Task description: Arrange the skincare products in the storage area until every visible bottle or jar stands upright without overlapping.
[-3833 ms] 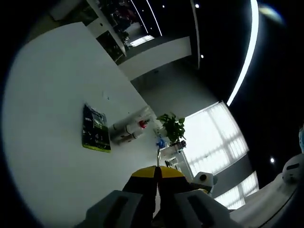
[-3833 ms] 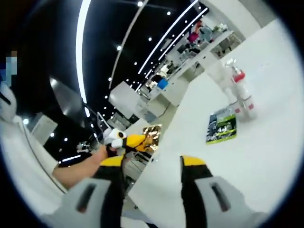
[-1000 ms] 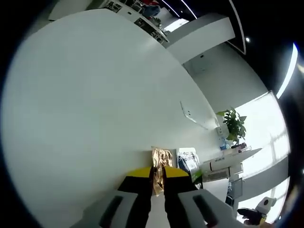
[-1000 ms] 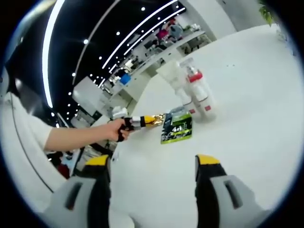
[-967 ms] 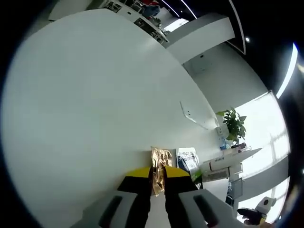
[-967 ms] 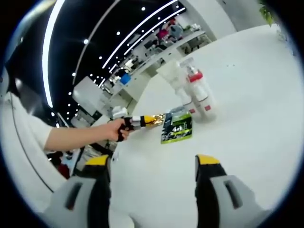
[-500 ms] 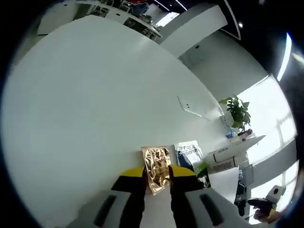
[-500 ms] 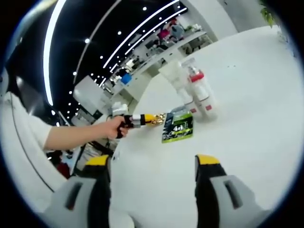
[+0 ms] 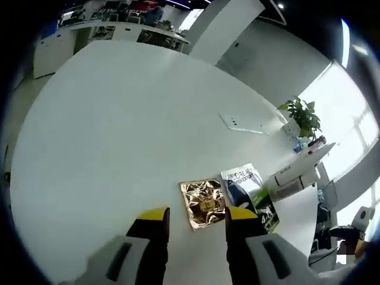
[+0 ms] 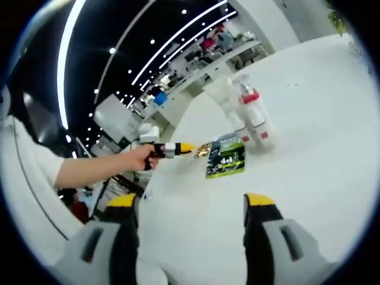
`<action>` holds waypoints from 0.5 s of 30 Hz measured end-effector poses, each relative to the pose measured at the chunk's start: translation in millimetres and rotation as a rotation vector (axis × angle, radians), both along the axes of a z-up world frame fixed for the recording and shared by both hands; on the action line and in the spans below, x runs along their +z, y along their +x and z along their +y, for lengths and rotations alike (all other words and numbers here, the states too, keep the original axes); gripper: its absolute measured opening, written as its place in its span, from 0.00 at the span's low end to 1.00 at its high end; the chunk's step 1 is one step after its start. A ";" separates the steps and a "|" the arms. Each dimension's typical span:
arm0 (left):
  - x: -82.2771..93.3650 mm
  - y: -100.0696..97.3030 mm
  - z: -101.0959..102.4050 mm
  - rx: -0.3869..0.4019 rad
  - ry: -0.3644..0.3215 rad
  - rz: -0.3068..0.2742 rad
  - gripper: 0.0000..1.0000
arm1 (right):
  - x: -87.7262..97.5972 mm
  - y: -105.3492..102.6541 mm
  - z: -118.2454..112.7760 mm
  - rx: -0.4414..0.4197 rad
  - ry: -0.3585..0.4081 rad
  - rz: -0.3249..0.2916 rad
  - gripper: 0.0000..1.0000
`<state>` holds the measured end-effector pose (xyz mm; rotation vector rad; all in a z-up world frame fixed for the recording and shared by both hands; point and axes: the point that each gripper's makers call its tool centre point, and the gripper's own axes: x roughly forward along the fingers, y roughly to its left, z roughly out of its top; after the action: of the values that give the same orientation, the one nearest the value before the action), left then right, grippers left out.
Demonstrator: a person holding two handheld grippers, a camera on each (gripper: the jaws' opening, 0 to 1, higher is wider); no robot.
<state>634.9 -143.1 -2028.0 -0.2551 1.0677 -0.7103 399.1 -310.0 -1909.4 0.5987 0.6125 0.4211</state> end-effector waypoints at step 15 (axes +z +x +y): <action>17.2 -34.4 98.2 -0.126 0.196 -0.126 0.46 | 3.1 2.4 30.9 0.112 0.021 -0.024 0.70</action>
<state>600.5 -44.9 -2010.8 0.0249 1.0302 -0.7189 401.5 -279.0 -1906.2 0.5803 0.6215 0.5393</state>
